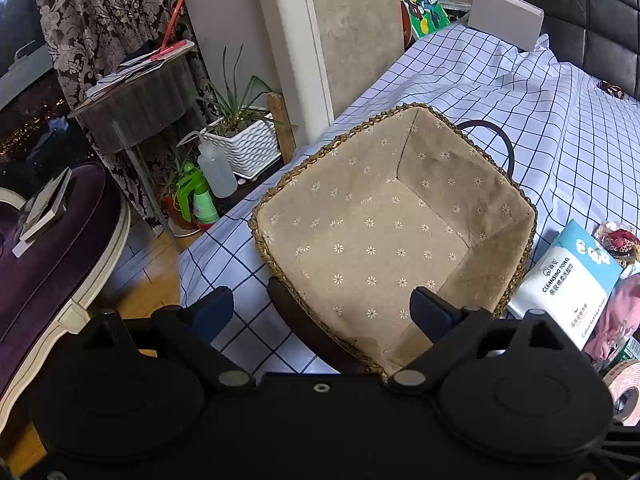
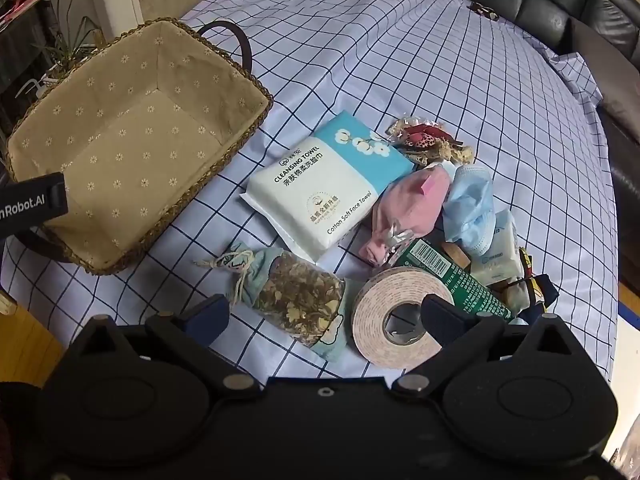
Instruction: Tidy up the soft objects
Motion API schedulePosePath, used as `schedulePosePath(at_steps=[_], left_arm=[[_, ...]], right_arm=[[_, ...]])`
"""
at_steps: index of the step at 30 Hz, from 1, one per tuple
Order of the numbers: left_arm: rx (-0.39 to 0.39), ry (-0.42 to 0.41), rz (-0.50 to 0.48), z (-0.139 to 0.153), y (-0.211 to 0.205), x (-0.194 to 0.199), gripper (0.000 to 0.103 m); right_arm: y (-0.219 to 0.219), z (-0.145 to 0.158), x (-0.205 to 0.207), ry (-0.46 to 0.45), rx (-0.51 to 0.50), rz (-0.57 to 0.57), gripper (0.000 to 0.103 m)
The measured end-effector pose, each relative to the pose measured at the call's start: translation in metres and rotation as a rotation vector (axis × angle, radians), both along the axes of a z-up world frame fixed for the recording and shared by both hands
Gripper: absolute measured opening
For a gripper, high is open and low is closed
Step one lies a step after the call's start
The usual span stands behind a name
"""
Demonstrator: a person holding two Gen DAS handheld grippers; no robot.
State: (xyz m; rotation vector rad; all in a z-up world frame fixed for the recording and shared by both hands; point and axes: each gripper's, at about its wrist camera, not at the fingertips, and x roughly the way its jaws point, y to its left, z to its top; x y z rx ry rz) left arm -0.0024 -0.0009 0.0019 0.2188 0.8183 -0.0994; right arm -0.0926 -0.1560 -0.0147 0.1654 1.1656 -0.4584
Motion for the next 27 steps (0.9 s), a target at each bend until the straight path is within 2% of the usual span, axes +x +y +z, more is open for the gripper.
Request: schedulePosePath(at_steps=[27], left_arm=[[0.000, 0.001, 0.000, 0.0000, 0.0004, 0.0005, 0.092]], right_arm=[[0.0012, -0.0043, 0.0013, 0.022, -0.006, 0.032, 0.102]])
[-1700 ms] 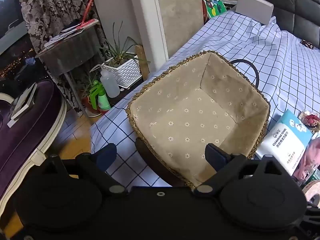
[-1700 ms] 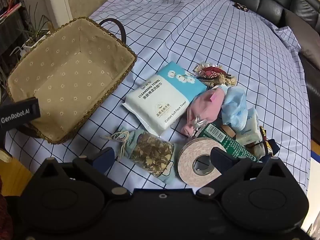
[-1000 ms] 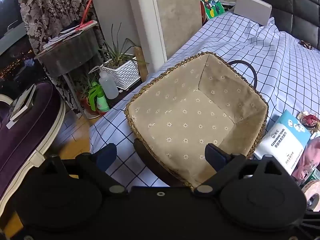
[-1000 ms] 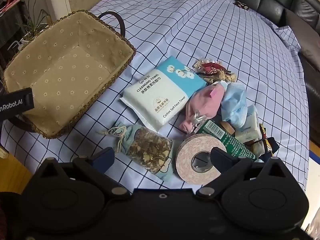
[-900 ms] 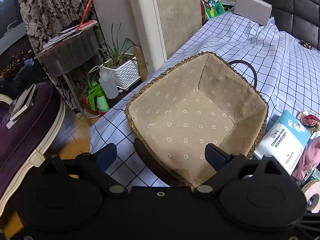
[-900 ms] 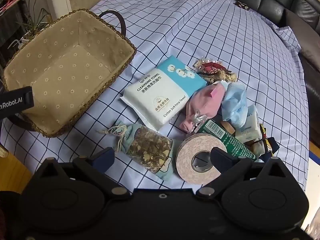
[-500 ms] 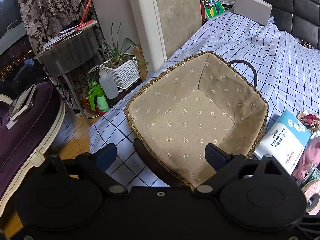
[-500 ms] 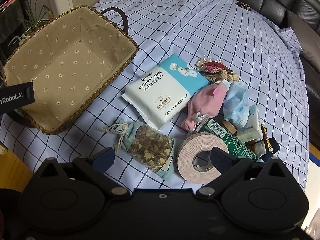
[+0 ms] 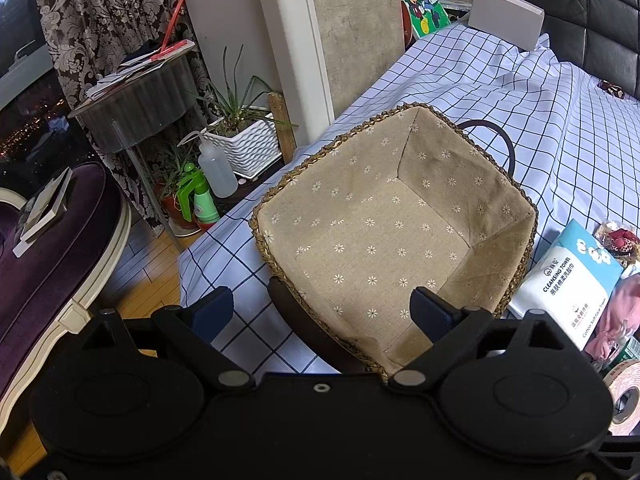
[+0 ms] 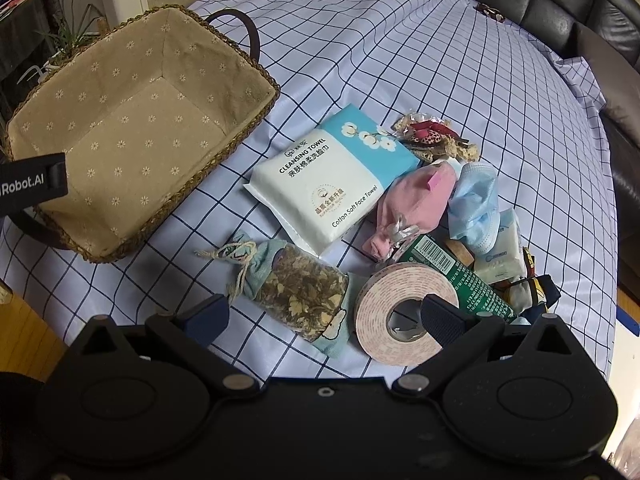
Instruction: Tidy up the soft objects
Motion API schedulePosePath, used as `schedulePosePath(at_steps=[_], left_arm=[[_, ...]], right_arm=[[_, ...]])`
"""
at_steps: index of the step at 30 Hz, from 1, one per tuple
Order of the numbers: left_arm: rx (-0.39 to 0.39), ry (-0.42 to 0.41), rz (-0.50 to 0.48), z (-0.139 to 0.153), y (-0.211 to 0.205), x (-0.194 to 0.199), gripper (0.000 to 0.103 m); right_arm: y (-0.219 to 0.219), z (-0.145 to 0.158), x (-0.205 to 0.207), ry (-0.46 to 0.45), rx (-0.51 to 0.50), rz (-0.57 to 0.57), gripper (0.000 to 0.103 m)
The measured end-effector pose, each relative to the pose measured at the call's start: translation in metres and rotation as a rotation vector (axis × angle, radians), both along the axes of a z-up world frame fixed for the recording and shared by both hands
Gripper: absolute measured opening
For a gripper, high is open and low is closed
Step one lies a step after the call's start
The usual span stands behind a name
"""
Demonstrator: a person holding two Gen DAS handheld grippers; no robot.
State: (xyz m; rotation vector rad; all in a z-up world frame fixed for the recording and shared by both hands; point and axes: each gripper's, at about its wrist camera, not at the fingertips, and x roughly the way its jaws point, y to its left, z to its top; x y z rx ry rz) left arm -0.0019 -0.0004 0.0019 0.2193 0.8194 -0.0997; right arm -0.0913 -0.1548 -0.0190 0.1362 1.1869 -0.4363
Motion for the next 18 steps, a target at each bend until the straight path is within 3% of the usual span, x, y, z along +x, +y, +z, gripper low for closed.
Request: schedulePosePath(at_steps=[18], left_arm=[[0.001, 0.000, 0.000, -0.0001, -0.0001, 0.0000, 0.092]], right_arm=[[-0.0003, -0.0011, 0.0012, 0.004, 0.000, 0.004, 0.102]])
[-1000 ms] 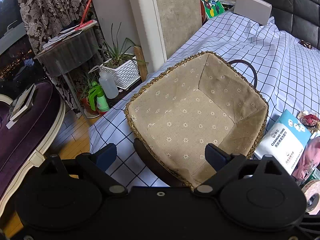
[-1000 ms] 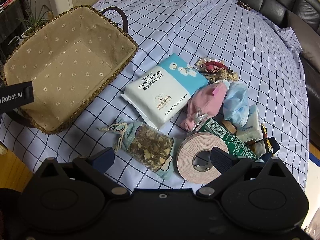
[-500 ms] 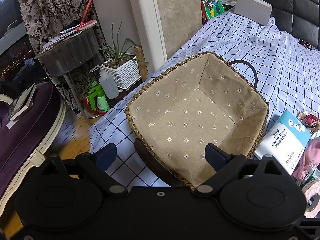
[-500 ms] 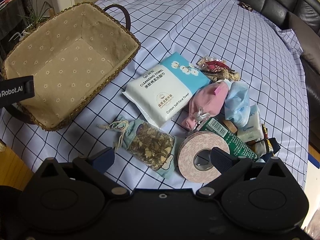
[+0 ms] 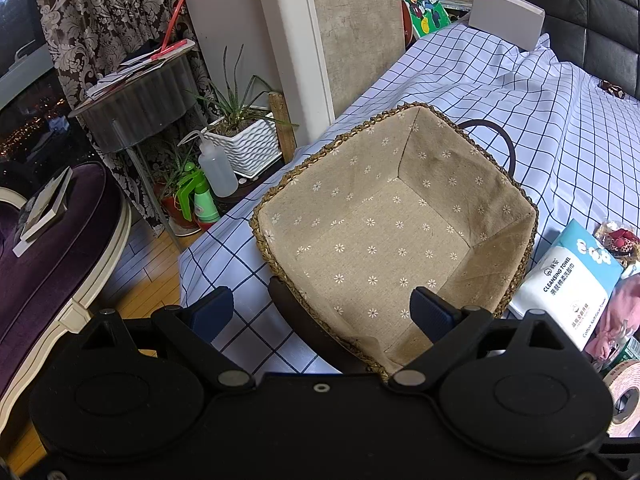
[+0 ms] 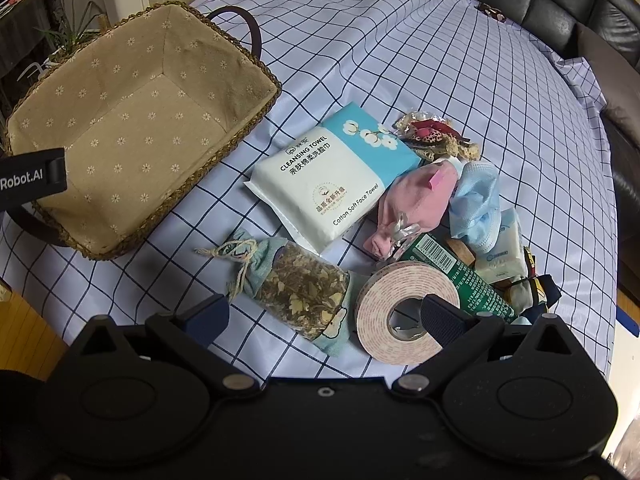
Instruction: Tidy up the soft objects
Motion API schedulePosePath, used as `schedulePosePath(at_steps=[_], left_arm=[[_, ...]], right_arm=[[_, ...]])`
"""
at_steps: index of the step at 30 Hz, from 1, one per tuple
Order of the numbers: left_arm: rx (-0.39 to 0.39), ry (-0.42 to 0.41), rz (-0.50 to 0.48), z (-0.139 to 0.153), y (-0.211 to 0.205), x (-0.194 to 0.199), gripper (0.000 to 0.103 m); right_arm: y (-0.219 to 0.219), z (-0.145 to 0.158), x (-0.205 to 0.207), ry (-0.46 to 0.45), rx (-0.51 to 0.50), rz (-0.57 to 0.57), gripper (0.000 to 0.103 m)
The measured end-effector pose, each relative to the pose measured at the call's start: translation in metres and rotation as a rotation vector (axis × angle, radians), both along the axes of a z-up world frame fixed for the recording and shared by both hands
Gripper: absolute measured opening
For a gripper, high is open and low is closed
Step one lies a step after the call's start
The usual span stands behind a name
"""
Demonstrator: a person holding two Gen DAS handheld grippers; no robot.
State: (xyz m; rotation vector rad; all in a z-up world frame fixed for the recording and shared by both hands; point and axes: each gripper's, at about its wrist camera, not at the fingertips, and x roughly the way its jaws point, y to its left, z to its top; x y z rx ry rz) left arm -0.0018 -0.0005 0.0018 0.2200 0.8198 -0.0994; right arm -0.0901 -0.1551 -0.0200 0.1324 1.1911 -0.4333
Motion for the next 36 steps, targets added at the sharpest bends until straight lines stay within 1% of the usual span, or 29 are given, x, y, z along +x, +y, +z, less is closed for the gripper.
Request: schedulePosePath(at_steps=[5, 11, 19, 26, 29, 32, 36], left_arm=[[-0.001, 0.007, 0.001, -0.001, 0.001, 0.001, 0.092], [-0.012, 0.034, 0.003, -0.003, 0.003, 0.004, 0.092], [-0.019, 0.091, -0.003, -0.007, 0.002, 0.009, 0.092], [0.001, 0.140, -0.030, -0.008, -0.002, 0.012, 0.093], [0.000, 0.184, -0.044, -0.007, -0.004, 0.012, 0.093], [0.015, 0.200, -0.090, 0.002, -0.010, 0.007, 0.093], [0.022, 0.174, -0.151, 0.031, -0.021, -0.005, 0.093]], right_arm=[[0.001, -0.001, 0.001, 0.006, 0.002, 0.003, 0.102], [0.000, -0.004, 0.001, 0.019, 0.009, 0.003, 0.102], [-0.005, -0.007, 0.001, 0.029, 0.015, -0.013, 0.102], [-0.007, -0.013, 0.001, 0.049, 0.023, -0.022, 0.102], [-0.012, -0.017, 0.000, 0.063, 0.036, -0.033, 0.102], [-0.020, -0.017, -0.004, 0.060, 0.063, -0.054, 0.102], [-0.037, -0.015, -0.013, 0.049, 0.081, -0.100, 0.102]])
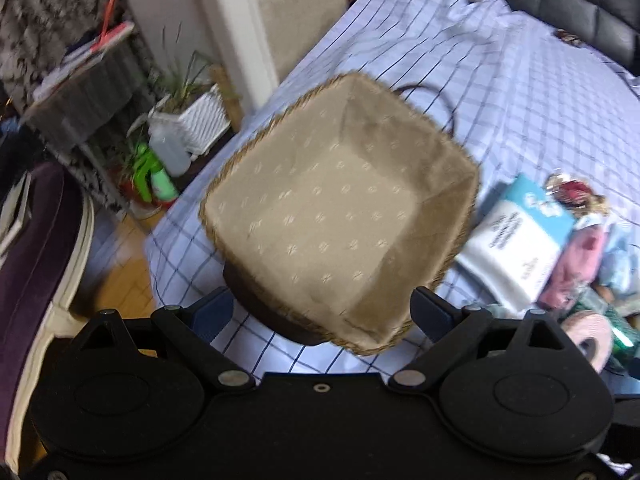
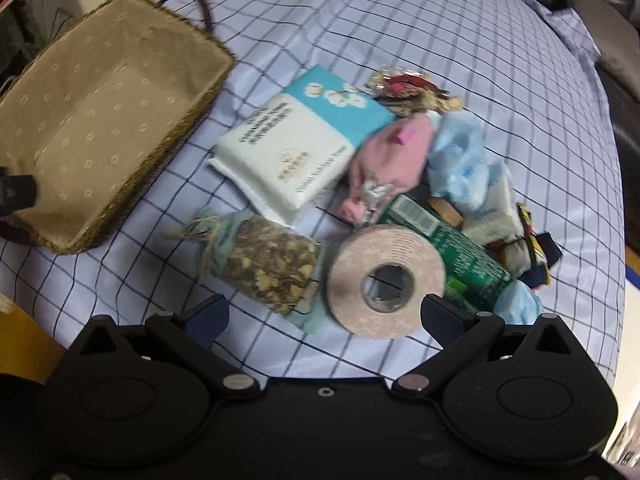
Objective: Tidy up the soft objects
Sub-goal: 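Move the right gripper over the pile toward the blue face mask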
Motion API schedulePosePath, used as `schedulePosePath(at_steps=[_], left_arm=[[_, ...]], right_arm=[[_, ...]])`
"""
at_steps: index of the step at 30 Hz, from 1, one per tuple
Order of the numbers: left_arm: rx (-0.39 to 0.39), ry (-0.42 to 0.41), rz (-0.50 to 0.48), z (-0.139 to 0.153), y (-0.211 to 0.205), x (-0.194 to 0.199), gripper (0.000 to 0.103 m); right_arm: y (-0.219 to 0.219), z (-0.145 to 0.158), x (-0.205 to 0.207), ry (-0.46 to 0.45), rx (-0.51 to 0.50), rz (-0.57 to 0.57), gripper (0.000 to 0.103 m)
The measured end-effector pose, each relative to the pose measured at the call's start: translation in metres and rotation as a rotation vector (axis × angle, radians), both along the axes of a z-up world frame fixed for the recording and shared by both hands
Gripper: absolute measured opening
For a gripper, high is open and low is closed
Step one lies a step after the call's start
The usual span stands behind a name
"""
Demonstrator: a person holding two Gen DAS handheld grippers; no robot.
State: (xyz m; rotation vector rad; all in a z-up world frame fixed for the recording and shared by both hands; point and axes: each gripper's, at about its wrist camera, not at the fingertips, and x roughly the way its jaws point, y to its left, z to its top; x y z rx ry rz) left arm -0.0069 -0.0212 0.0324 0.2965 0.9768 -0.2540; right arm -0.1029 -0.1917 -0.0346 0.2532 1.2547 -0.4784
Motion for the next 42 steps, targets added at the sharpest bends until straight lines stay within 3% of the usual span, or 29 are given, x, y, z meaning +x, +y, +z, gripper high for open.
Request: schedulePosePath(at_steps=[5, 13, 17, 22, 29, 34, 42], left_arm=[[-0.013, -0.033, -0.083, 0.034, -0.013, -0.023, 0.093], [-0.044, -0.054, -0.323, 0.081, -0.030, -0.082, 0.093], [-0.025, -0.049, -0.418, 0.090, -0.037, -0.105, 0.093], [-0.058, -0.043, -0.491, 0.099, -0.036, -0.121, 0.093], [-0.123, -0.017, -0.489, 0.106, -0.030, -0.117, 0.093], [-0.187, -0.055, -0.464, 0.113, -0.016, -0.116, 0.093], [-0.204, 0.003, -0.476, 0.119, -0.022, -0.117, 0.093]], right_arm=[[-0.023, -0.001, -0.018, 0.008, 0.072, -0.062, 0.102], [-0.057, -0.007, -0.054, 0.026, 0.102, -0.164, 0.102], [-0.075, -0.006, -0.069, 0.020, 0.114, -0.234, 0.102], [-0.088, -0.004, -0.077, 0.011, 0.119, -0.277, 0.102], [-0.089, -0.009, -0.074, 0.028, 0.112, -0.300, 0.102], [-0.090, -0.014, -0.073, 0.040, 0.104, -0.305, 0.102], [-0.101, -0.007, -0.076, 0.013, 0.087, -0.351, 0.102]])
